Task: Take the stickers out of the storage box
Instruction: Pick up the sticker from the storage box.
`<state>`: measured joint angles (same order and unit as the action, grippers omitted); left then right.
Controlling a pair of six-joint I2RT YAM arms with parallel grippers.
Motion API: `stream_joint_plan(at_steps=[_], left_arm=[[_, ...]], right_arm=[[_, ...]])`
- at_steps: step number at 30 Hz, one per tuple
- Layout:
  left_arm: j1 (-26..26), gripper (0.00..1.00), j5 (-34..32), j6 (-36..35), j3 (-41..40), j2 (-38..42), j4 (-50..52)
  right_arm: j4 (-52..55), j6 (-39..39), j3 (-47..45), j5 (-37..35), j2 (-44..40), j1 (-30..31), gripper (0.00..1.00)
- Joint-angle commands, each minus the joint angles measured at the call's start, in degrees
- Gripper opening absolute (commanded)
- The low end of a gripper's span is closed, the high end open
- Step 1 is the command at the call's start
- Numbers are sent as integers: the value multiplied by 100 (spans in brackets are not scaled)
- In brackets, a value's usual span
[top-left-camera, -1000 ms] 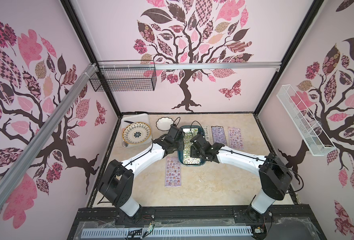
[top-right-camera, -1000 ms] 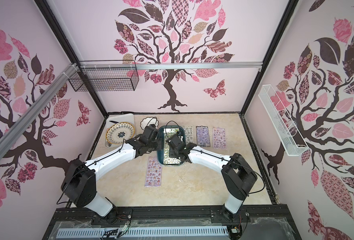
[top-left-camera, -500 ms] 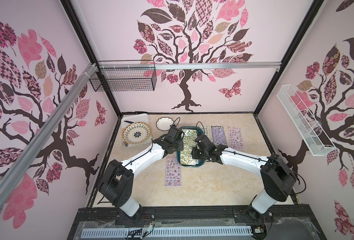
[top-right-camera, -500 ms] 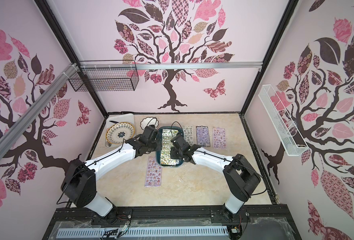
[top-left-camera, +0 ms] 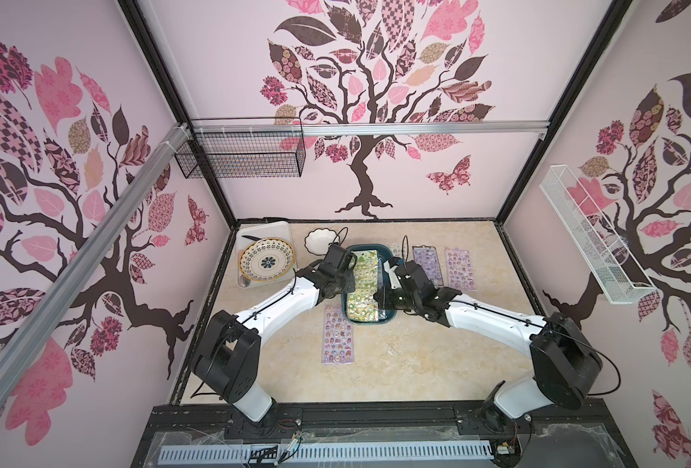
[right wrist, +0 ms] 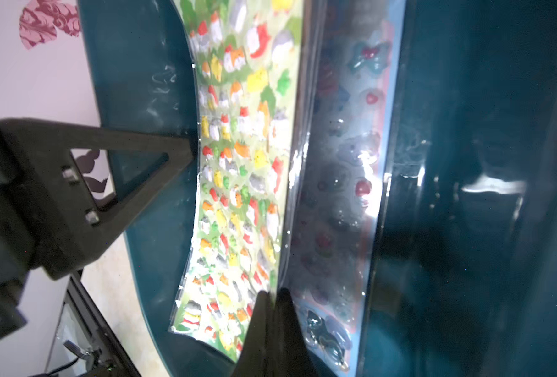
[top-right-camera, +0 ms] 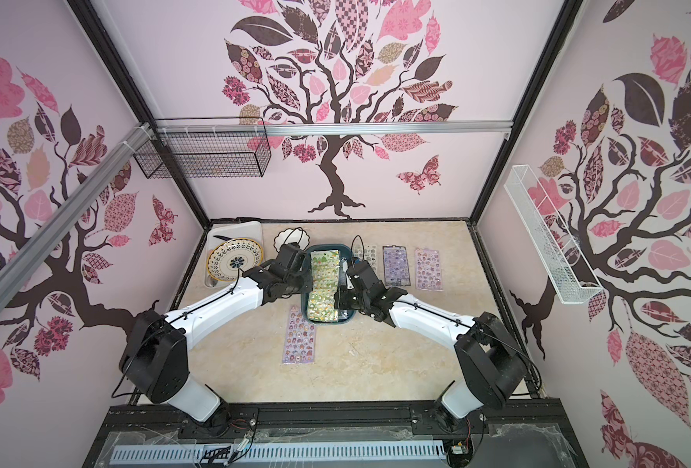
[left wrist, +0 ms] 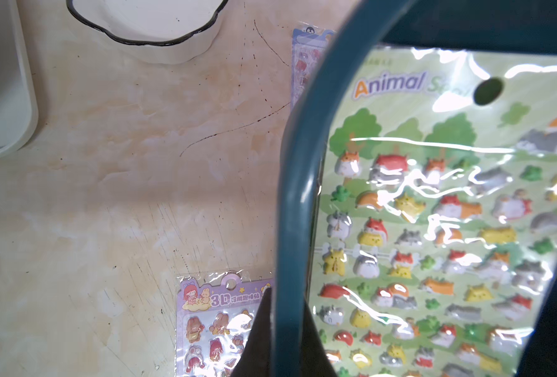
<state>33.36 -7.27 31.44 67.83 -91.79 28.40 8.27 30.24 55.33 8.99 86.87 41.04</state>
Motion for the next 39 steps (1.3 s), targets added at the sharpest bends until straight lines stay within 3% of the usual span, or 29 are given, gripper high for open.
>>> stream_joint_plan(at_steps=[1, 6, 10, 22, 39], left_arm=[[19, 0, 108, 6, 217, -40, -143], [-87, 0, -17, 15, 283, -63, -13], [-193, 0, 28, 73, 328, -78, 59], [-283, 0, 90, 124, 292, 187, 34], [-421, 0, 226, 200, 309, 297, 69]], right_arm=[[-21, 68, 187, 49, -93, -18, 0], [226, 493, 169, 205, -303, -175, 0], [1264, 755, 524, -68, -452, -190, 0], [2939, 486, 954, -775, -487, -229, 0], [3284, 244, 741, -1281, -934, -254, 7]])
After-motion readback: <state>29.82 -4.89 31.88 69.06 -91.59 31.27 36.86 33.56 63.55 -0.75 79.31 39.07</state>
